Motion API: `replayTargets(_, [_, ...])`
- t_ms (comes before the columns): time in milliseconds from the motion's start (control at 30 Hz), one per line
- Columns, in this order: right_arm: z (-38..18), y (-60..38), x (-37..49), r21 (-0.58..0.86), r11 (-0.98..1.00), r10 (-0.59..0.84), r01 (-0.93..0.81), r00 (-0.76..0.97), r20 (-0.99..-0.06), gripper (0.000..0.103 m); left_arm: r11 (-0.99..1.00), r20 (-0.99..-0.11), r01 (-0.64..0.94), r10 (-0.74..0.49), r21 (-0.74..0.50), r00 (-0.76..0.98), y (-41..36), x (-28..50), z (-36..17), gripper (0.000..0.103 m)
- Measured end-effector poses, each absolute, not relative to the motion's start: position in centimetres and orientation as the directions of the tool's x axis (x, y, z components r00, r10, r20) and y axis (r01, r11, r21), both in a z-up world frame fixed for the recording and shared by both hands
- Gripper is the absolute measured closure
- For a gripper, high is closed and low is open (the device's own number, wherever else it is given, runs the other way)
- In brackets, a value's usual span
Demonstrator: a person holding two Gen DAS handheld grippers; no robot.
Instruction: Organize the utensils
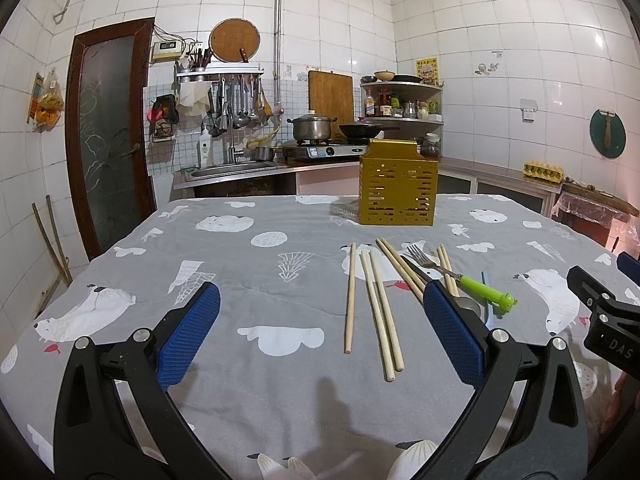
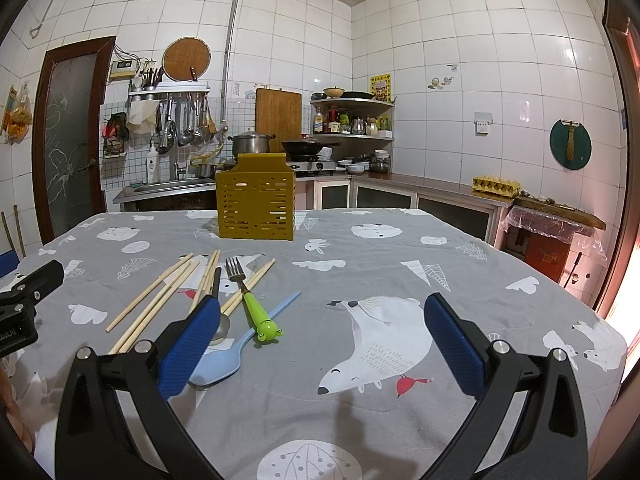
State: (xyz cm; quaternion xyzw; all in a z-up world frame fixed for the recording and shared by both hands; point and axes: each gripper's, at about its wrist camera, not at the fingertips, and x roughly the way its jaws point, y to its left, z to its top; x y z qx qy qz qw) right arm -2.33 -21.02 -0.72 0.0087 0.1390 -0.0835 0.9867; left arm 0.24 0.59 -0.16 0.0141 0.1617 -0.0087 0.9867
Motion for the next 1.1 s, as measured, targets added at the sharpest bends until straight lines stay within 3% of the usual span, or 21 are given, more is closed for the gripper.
replayTargets(400, [-0.6, -21.6, -1.8, -0.002, 0.982, -0.18, 0.189, 0.933, -0.31, 0.004, 0.999, -0.355, 0.043, -0.044, -0.012, 0.934, 1.1, 1.0, -0.3, 0.005])
replayTargets(633, [-1.1, -22.0, -0.6, 0.023, 0.98, -0.173, 0.196, 0.907, -0.384, 0.004, 0.997, -0.41, 0.069, -0.077, -0.035, 0.909, 1.2, 2.1, -0.7, 0.005])
replayTargets(800, [-0.9, -21.9, 1.1, 0.019, 0.983, -0.156, 0.184, 0.88, -0.448, 0.004, 0.995, -0.478, 0.08, -0.096, -0.053, 0.873, 1.3, 3.7, -0.9, 0.005])
replayTargets(1000, [0.7, -22.0, 3.8, -0.009, 0.975, -0.204, 0.222, 0.874, -0.441, 0.004, 0.999, -0.573, 0.049, -0.053, -0.022, 0.818, 1.8, 7.6, -0.3, 0.005])
replayTargets(1100, [0.7, -21.8, 6.3, -0.037, 0.972, -0.22, 0.231, 0.85, -0.479, 0.004, 0.999, -0.612, 0.052, -0.044, -0.005, 0.79, 2.0, 10.1, -0.1, 0.005])
